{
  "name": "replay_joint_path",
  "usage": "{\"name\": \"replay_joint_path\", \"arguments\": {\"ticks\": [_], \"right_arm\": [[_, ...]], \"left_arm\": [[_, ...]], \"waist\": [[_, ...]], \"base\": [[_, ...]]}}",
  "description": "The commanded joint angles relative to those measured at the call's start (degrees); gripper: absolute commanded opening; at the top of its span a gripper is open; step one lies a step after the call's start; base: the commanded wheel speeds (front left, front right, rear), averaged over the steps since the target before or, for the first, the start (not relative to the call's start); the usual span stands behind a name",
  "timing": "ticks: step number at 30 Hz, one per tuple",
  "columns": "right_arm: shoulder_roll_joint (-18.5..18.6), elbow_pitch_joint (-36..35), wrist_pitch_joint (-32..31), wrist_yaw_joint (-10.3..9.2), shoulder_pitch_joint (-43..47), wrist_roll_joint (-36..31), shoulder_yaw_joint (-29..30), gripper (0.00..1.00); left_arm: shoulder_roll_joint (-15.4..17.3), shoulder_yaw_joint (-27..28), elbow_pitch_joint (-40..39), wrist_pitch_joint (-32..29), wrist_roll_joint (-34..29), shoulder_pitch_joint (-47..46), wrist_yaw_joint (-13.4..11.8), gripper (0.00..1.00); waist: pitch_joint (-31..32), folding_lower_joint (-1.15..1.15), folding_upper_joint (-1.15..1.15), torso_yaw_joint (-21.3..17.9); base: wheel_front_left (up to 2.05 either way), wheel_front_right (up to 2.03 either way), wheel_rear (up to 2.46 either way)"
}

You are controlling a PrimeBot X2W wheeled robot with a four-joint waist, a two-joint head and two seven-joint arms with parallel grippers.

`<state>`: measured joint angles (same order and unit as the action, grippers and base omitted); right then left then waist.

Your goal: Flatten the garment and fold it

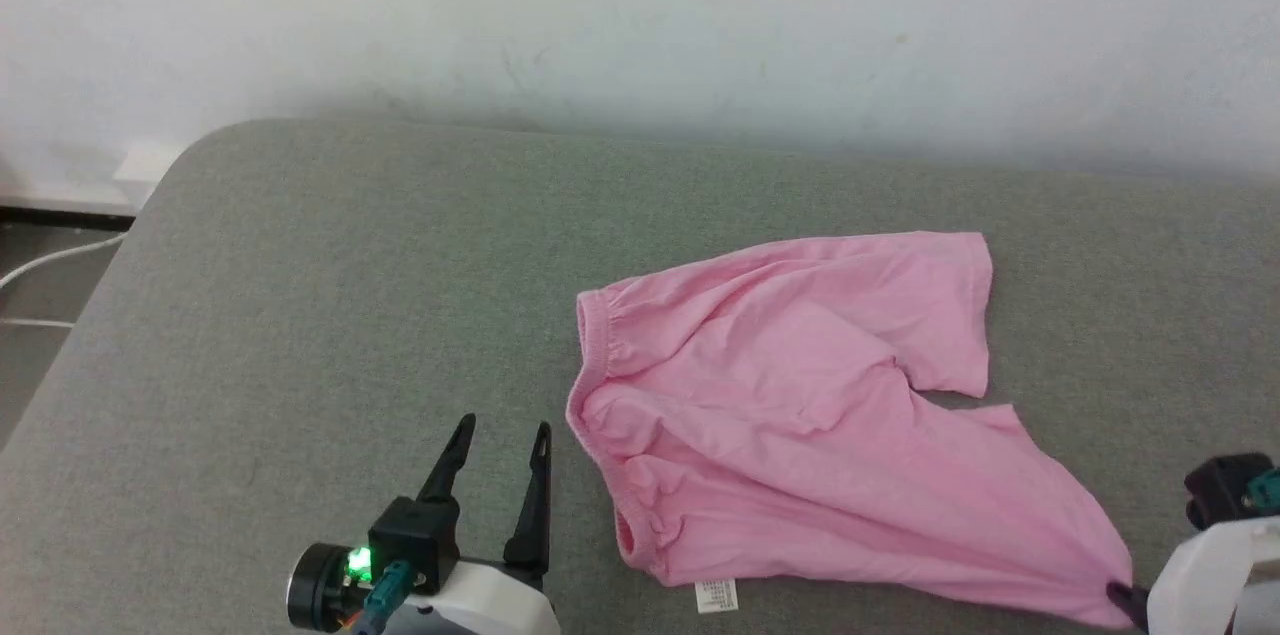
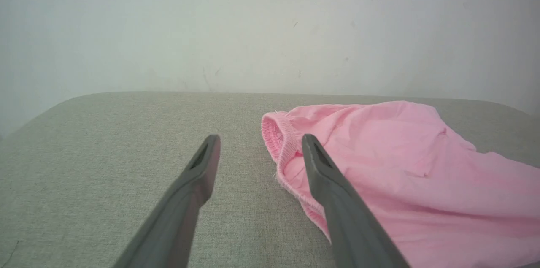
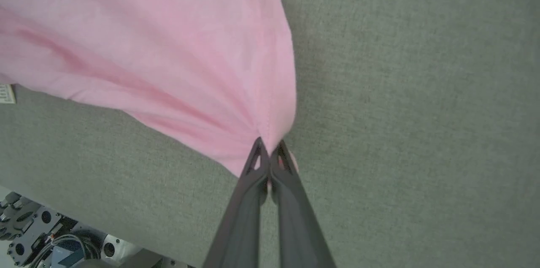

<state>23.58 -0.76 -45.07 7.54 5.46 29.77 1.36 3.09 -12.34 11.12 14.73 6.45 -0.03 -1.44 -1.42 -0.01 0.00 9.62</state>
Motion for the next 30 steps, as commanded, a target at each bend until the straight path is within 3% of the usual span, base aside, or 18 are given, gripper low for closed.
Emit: {"name": "replay_joint_path", "arguments": {"ticks": [1, 7, 8, 9, 12, 16, 21, 25, 30], "right_arm": [[-1.13, -1.31, -1.35, -0.05, 1.43, -1.26, 0.97, 0.00], [-6.23, -3.66, -2.94, -0.05, 5.55, -6.94, 3.54, 0.00], [-6.58, -2.90, -1.74, -0.05, 5.32, -8.35, 4.00, 0.31], [-6.56, -2.19, 0.16, -0.05, 4.82, -10.34, 4.38, 1.00], [-7.50, -0.14, 7.49, -0.05, 2.21, -15.17, 5.17, 1.00], [-9.65, 0.31, 16.78, -0.05, -0.45, -16.51, 5.55, 1.00], [-10.77, -1.09, 27.22, -0.05, -0.26, -18.25, 5.57, 1.00], [-14.05, -2.11, 34.39, -0.05, 0.86, -20.28, 8.46, 1.00], [-17.37, -1.77, 38.15, -0.05, 1.86, -21.22, 10.03, 1.00]], "left_arm": [[-0.09, 0.10, 0.23, 0.27, -0.40, 0.32, 0.35, 1.00], [-0.15, -0.48, 0.93, 0.27, -0.19, -0.06, 0.80, 1.00], [-0.15, -0.63, 1.12, 0.27, -0.14, -0.17, 0.87, 1.00], [-0.16, -0.77, 1.24, 0.27, -0.10, -0.27, 0.91, 1.00], [-0.18, -1.08, 1.48, 0.27, 0.14, -0.35, 1.11, 1.00], [-0.19, -1.19, 1.31, 0.27, 1.85, 0.33, 2.50, 1.00], [0.88, -4.69, 2.34, -0.39, 2.65, 1.46, 6.64, 1.00], [3.83, -9.81, 2.95, -8.12, 3.89, 2.00, 8.41, 1.00], [5.71, -11.84, 0.23, -17.40, 6.57, 2.90, 8.69, 1.00]], "waist": [[1.64, 0.01, 0.00, -2.19], [1.50, 0.01, 0.00, -2.92], [1.47, 0.01, 0.00, -2.89], [1.43, 0.01, 0.00, -2.85], [1.43, 0.01, 0.00, -2.65], [1.74, 0.01, 0.00, -2.66], [1.74, 0.01, 0.00, -3.37], [1.28, 0.01, 0.00, -4.17], [0.23, 0.01, 0.00, -5.35]], "base": [[0.00, 0.00, 0.00], [0.00, 0.00, 0.00], [0.00, 0.00, 0.00], [0.00, 0.00, 0.00], [0.00, 0.00, 0.00], [0.00, 0.00, 0.00], [0.00, 0.00, 0.00], [0.00, 0.00, 0.00], [0.00, 0.00, 0.00]]}}
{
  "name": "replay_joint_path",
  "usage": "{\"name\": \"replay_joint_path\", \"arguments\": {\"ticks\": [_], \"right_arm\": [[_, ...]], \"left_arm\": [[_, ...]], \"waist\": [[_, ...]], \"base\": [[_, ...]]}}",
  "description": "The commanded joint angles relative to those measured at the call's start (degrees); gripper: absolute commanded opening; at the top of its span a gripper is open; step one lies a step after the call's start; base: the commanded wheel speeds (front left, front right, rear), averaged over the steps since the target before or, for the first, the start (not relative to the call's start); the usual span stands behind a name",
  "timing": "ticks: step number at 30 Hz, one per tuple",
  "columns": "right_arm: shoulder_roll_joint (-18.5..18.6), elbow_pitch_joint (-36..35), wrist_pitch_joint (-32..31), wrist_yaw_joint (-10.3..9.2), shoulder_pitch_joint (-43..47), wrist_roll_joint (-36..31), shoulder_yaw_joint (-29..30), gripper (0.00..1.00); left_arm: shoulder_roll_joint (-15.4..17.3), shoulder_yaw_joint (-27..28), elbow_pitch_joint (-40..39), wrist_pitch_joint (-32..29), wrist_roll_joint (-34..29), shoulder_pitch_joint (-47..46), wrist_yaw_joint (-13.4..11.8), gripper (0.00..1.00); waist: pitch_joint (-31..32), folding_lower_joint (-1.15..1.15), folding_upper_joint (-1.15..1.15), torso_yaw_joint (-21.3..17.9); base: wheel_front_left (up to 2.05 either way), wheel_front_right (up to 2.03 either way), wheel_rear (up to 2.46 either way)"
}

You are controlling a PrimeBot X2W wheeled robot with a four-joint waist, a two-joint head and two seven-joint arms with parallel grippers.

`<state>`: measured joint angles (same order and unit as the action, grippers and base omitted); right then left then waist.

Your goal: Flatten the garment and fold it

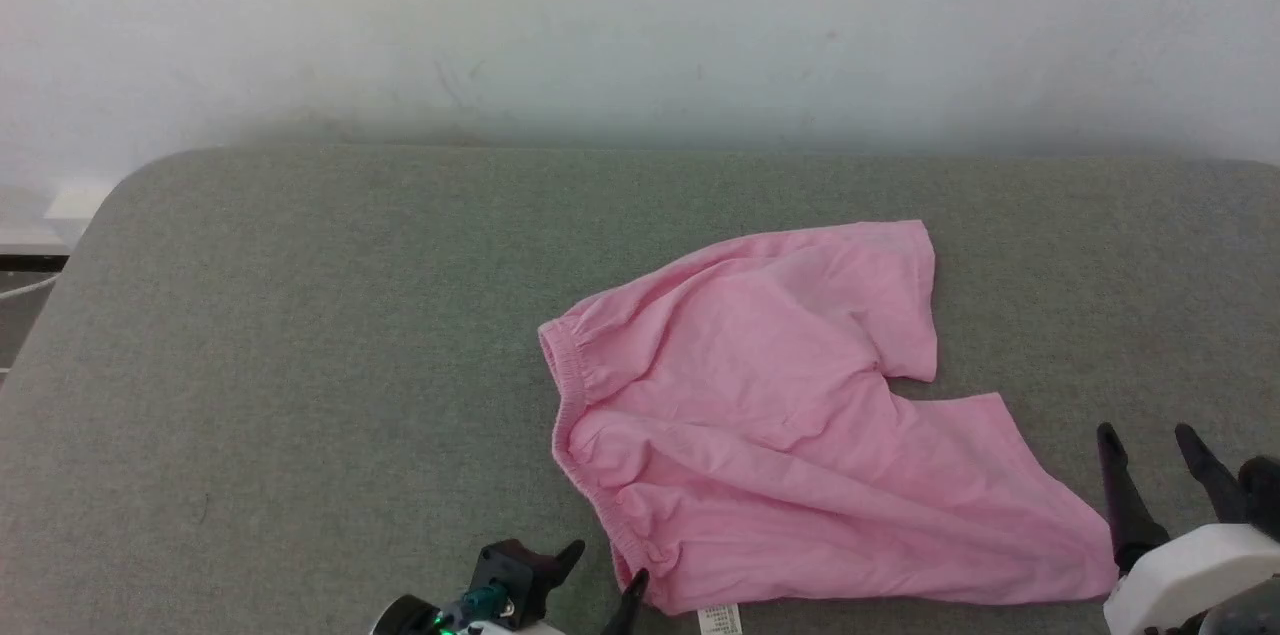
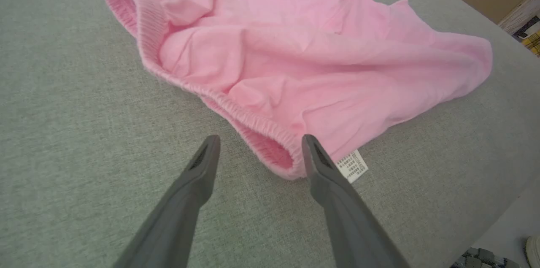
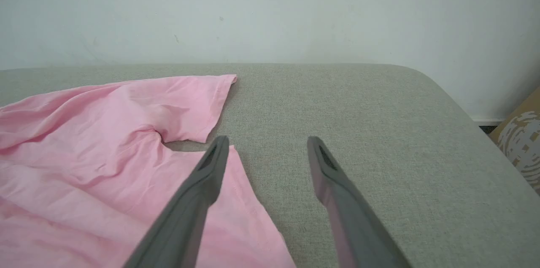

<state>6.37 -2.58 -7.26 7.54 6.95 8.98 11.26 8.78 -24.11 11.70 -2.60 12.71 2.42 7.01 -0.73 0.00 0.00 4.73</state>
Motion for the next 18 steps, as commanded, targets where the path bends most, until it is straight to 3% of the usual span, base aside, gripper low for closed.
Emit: {"name": "replay_joint_path", "arguments": {"ticks": [1, 11, 18], "right_arm": [[-0.40, 0.23, 0.66, -0.05, 0.38, -0.64, 0.14, 1.00], [-1.16, 1.81, 1.38, -0.05, -1.16, -1.55, -0.25, 1.00], [-1.12, 2.04, 1.59, -0.05, -1.66, -1.47, -0.31, 1.00]], "left_arm": [[-0.13, -0.05, -0.92, -1.47, 0.92, 0.58, 0.14, 1.00], [-1.44, 0.62, -0.55, -8.97, 0.63, 0.90, -5.91, 1.00], [-0.98, 0.60, 2.16, -13.10, 0.89, 1.15, -7.35, 1.00]], "waist": [[-0.64, 0.00, 0.00, -0.66], [-2.63, 0.00, 0.00, -2.58], [-3.81, 0.00, 0.00, -2.93]], "base": [[0.00, 0.00, 0.00], [0.00, 0.00, 0.00], [0.00, 0.00, 0.00]]}}
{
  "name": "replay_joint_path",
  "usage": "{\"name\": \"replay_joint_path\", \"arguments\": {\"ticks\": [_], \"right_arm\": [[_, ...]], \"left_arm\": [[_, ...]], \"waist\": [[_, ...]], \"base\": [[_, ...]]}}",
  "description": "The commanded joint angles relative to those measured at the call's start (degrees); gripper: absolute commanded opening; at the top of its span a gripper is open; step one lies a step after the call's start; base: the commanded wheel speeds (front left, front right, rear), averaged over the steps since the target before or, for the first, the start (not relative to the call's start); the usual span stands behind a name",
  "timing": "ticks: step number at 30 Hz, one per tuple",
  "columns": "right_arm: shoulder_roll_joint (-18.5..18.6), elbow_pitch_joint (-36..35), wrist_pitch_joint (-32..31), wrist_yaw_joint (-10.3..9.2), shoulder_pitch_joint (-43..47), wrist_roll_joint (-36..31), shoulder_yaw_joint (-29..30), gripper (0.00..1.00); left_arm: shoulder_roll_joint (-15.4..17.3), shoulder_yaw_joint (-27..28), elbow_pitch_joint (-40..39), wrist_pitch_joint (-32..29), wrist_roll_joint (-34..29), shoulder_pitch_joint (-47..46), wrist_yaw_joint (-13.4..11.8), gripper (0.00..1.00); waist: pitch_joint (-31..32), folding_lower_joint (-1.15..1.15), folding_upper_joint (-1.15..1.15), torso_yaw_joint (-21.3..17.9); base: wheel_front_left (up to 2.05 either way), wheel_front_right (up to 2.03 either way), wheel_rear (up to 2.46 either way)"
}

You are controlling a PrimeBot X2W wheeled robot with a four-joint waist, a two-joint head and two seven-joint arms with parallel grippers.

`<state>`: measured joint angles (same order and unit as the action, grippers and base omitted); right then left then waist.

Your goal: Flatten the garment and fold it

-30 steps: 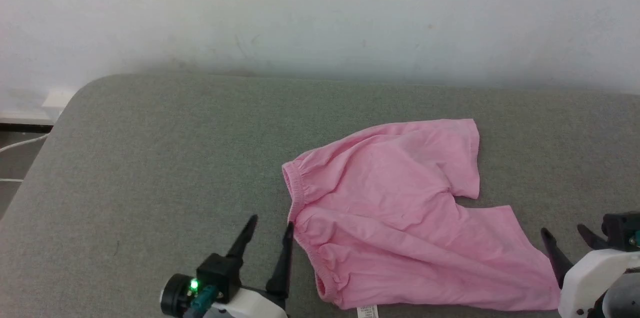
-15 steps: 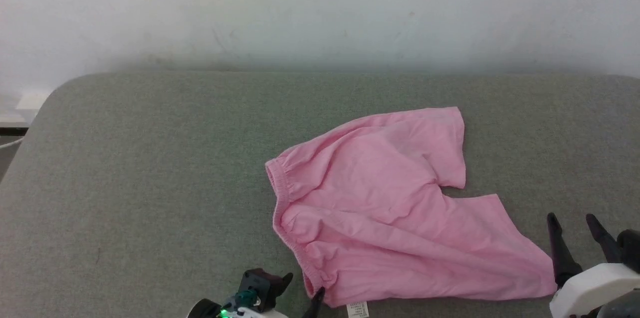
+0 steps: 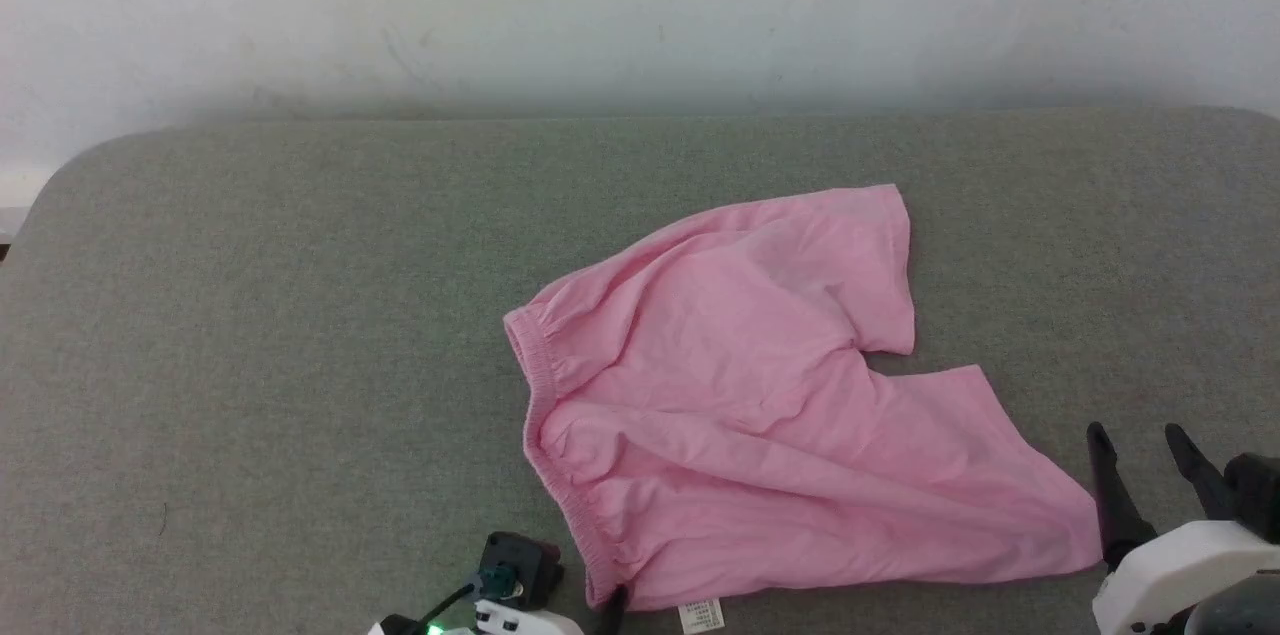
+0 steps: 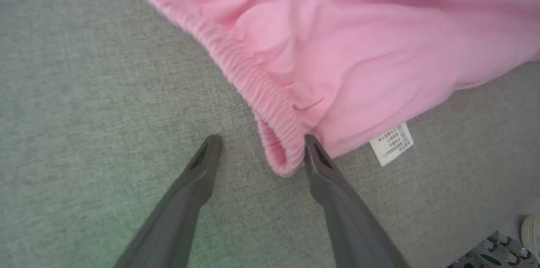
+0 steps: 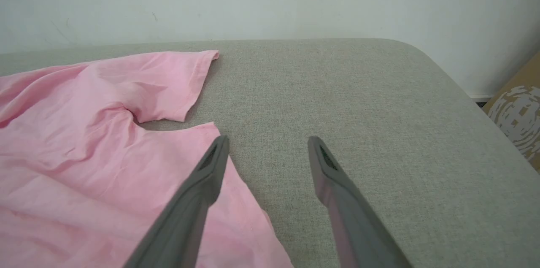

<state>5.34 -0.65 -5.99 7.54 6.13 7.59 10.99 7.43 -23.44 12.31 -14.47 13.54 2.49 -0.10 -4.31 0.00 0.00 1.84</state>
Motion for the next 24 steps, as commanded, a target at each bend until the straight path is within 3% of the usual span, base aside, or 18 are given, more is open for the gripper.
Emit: {"name": "replay_joint_path", "arguments": {"ticks": [1, 2, 3, 4, 9, 17, 24], "right_arm": [[-0.06, 0.22, 0.36, -0.05, -0.92, -0.04, -0.08, 1.00], [-0.01, 0.34, 0.38, -0.05, -1.03, -0.02, -0.15, 1.00], [0.04, 0.47, 0.40, -0.05, -1.14, 0.00, -0.26, 1.00], [0.14, 0.61, 0.40, -0.05, -1.22, 0.00, -0.41, 1.00], [0.97, 1.18, -1.79, -0.05, -0.35, 0.43, -1.09, 1.00], [0.75, 0.27, -20.39, -0.05, 7.15, 4.60, -1.42, 1.00], [-1.46, -0.13, -23.49, -0.05, 7.11, 5.29, 0.82, 1.00]], "left_arm": [[0.30, -0.21, 1.97, -1.96, 0.36, 1.17, -0.11, 1.00], [0.35, -0.47, 2.39, -2.70, 0.56, 1.25, 0.14, 0.41], [0.35, -0.63, 2.71, -3.16, 0.84, 1.33, 0.41, 0.16], [0.34, -0.73, 3.00, -3.44, 1.17, 1.43, 0.67, 0.00], [0.45, -0.33, 2.70, -1.53, 1.94, 1.72, 0.78, 0.00], [0.67, 1.17, -2.29, 4.83, 1.74, 1.14, -0.52, 0.00], [0.61, 0.56, -5.35, 5.22, 1.46, 0.78, -0.94, 0.00]], "waist": [[-0.32, 0.00, 0.00, -0.03], [-0.36, 0.00, 0.00, -0.02], [-0.34, 0.00, 0.00, -0.02], [-0.21, 0.00, 0.00, -0.01], [1.32, 0.00, 0.00, 0.42], [2.55, 0.00, 0.00, 1.77], [1.27, 0.00, 0.00, 2.48]], "base": [[0.00, 0.00, 0.00], [0.00, 0.00, 0.00], [0.00, 0.00, 0.00], [0.00, 0.00, 0.00], [0.00, 0.00, 0.00], [0.00, 0.00, 0.00], [0.00, 0.00, 0.00]]}}
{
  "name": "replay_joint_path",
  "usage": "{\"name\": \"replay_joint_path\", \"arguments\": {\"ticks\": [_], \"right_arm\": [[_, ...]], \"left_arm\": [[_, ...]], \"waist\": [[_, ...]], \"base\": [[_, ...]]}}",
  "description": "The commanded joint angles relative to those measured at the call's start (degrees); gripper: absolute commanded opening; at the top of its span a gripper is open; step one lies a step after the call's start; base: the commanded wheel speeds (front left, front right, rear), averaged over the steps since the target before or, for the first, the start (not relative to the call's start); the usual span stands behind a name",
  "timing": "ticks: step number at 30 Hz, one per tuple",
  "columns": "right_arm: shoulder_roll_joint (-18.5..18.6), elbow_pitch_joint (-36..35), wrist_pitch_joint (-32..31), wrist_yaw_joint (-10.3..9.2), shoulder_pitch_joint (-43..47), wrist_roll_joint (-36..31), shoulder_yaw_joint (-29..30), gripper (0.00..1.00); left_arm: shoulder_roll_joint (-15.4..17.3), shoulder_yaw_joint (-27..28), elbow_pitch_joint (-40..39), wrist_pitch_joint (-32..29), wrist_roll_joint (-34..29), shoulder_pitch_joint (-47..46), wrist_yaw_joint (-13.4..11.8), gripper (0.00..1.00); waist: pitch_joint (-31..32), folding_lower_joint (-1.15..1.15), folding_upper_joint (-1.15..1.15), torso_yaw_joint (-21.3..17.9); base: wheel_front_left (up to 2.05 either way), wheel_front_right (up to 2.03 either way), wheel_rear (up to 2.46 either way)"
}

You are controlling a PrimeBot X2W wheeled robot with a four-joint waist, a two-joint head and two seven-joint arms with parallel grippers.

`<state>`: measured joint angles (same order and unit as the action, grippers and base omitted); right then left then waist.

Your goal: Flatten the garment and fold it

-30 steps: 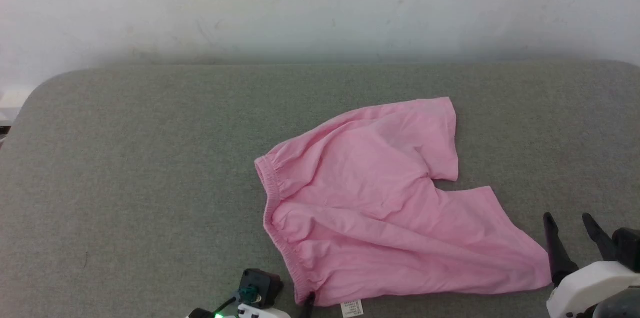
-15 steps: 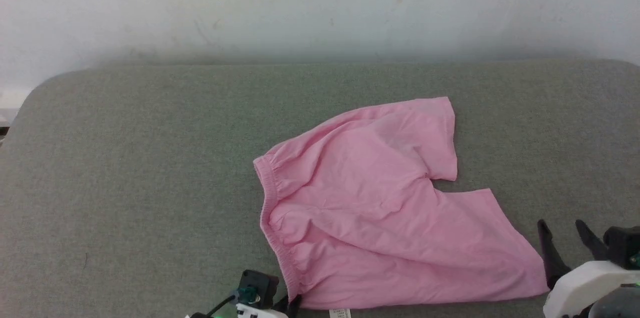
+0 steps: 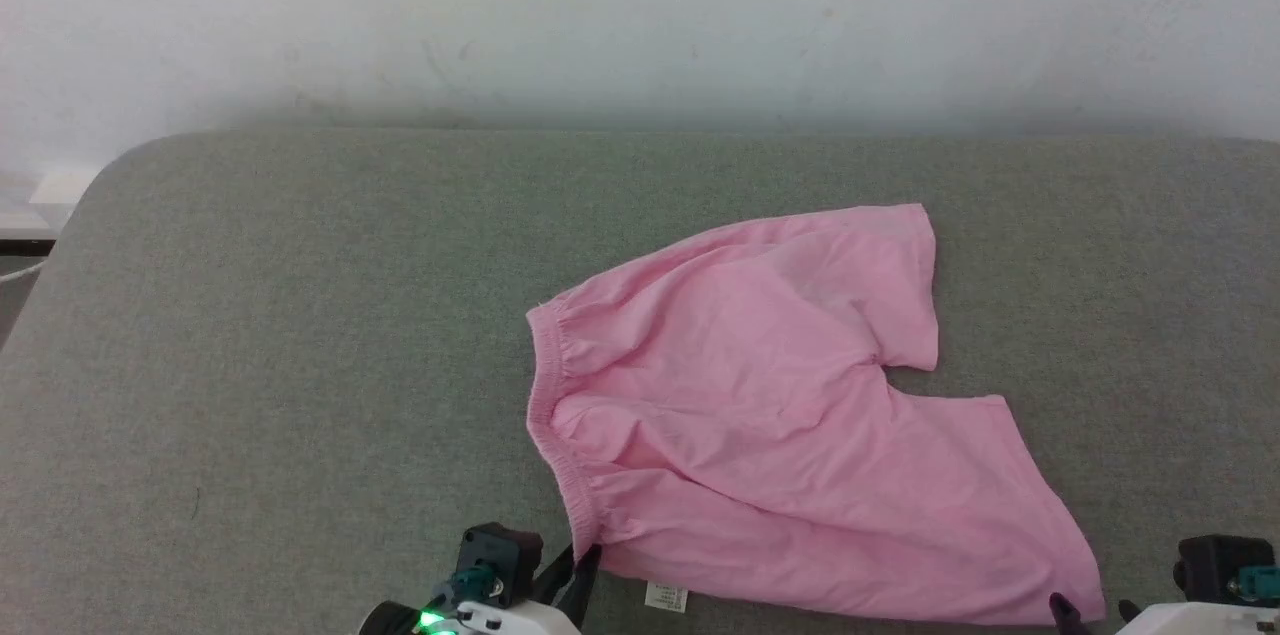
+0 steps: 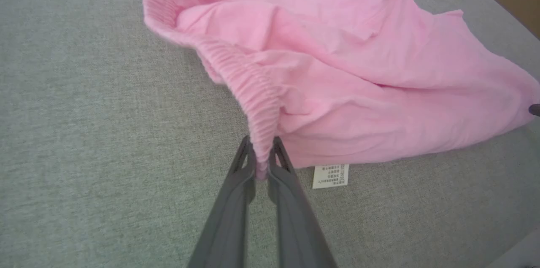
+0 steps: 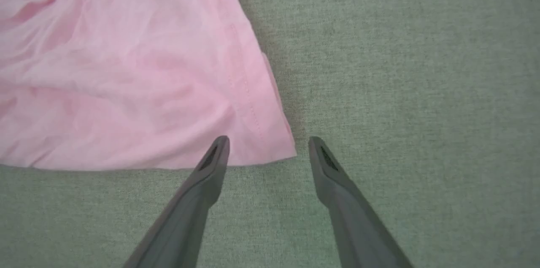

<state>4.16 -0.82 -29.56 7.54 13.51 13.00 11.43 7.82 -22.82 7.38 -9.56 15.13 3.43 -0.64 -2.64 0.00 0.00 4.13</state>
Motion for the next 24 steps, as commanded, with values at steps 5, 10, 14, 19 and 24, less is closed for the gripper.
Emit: {"name": "replay_joint_path", "arguments": {"ticks": [5, 10, 14, 19, 24], "right_arm": [[-0.79, 1.89, 0.78, -0.05, -1.70, -0.66, 1.85, 1.00], [-1.04, 5.06, 0.92, -0.05, -3.11, -1.07, 1.65, 1.00], [-1.11, 7.71, 0.53, -0.05, -3.87, -0.79, -0.21, 1.00], [-0.41, 9.60, -1.65, -0.05, -3.49, 0.49, -3.69, 0.00], [0.24, 7.74, -1.85, -0.05, -3.46, 2.78, -3.78, 0.00]], "left_arm": [[0.31, -0.42, -1.14, 0.40, -0.21, -0.49, -0.39, 0.00], [0.38, -0.85, -1.62, 0.42, -0.26, -1.10, -0.34, 0.00], [0.50, -1.09, -1.87, 0.42, -0.27, -1.52, -0.36, 0.00], [0.94, -1.29, -1.63, -0.02, -0.19, -1.65, -0.41, 0.00], [1.88, -1.33, -1.62, -0.91, 0.25, -0.79, -0.32, 0.00]], "waist": [[-1.26, 0.00, 0.00, 0.43], [-2.19, 0.00, 0.00, 0.78], [-2.90, 0.00, 0.00, 1.00], [-2.98, 0.00, 0.00, 1.23], [-1.27, 0.00, 0.00, 1.02]], "base": [[0.00, 0.00, 0.00], [0.00, 0.00, 0.00], [0.00, 0.00, 0.00], [0.00, 0.00, 0.00], [0.00, 0.00, 0.00]]}}
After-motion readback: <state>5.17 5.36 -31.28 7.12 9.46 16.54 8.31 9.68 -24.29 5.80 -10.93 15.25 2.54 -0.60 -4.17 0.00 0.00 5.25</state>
